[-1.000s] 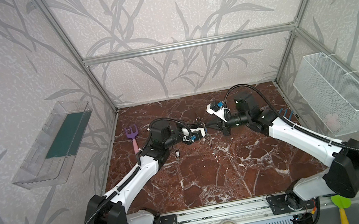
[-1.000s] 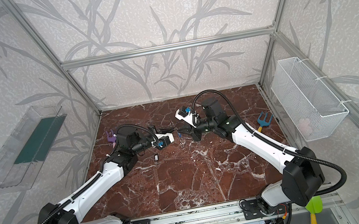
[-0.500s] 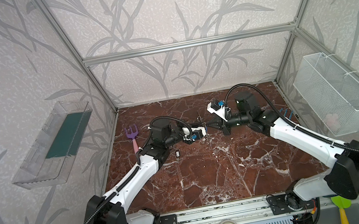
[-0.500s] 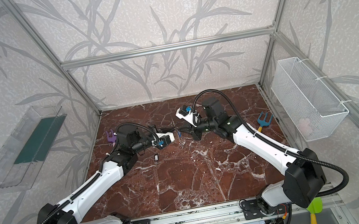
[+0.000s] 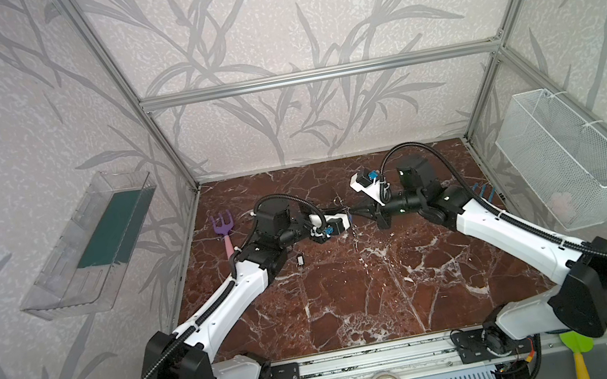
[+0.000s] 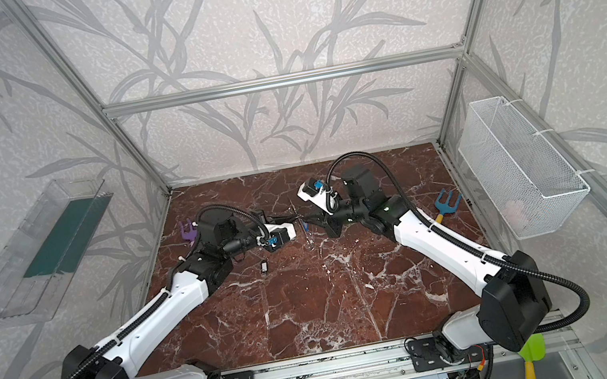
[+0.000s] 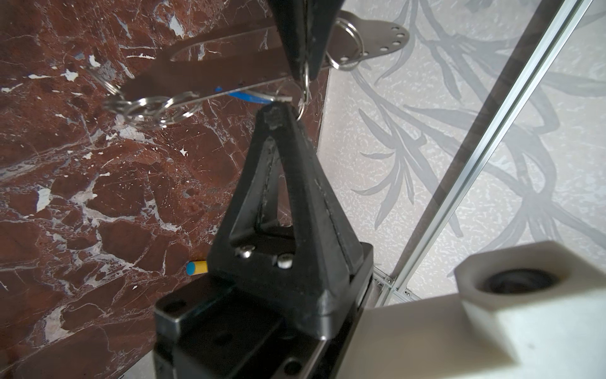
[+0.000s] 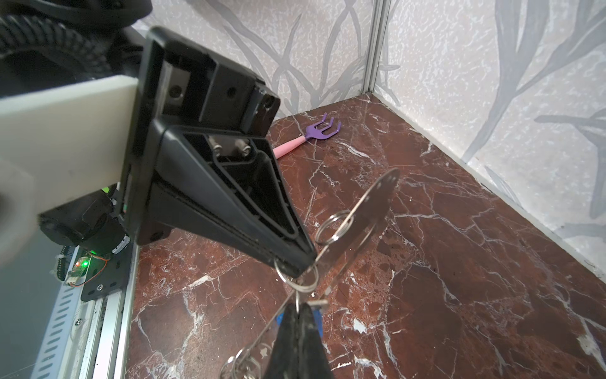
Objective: Put the keys on the keyring
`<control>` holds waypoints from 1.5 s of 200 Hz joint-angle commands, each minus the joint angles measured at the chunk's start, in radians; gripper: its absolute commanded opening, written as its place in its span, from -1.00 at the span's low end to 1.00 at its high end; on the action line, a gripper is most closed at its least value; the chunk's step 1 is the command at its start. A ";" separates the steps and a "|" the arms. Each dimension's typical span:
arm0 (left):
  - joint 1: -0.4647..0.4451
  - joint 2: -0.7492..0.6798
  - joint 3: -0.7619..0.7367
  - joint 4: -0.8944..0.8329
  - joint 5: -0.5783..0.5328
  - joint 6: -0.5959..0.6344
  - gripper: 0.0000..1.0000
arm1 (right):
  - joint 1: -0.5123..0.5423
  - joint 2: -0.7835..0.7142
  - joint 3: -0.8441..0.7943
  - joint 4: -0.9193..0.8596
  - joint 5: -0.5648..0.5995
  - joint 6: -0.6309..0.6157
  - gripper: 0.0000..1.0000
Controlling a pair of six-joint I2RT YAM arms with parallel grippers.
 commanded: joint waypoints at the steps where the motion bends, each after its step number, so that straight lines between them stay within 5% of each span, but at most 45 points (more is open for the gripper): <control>1: -0.006 -0.017 0.034 -0.025 0.027 0.007 -1.00 | 0.003 -0.032 0.005 0.039 -0.016 0.005 -1.00; 300: -0.025 -0.011 0.058 -0.126 -0.002 0.102 -1.00 | 0.027 -0.055 -0.011 -0.001 0.065 0.003 -1.00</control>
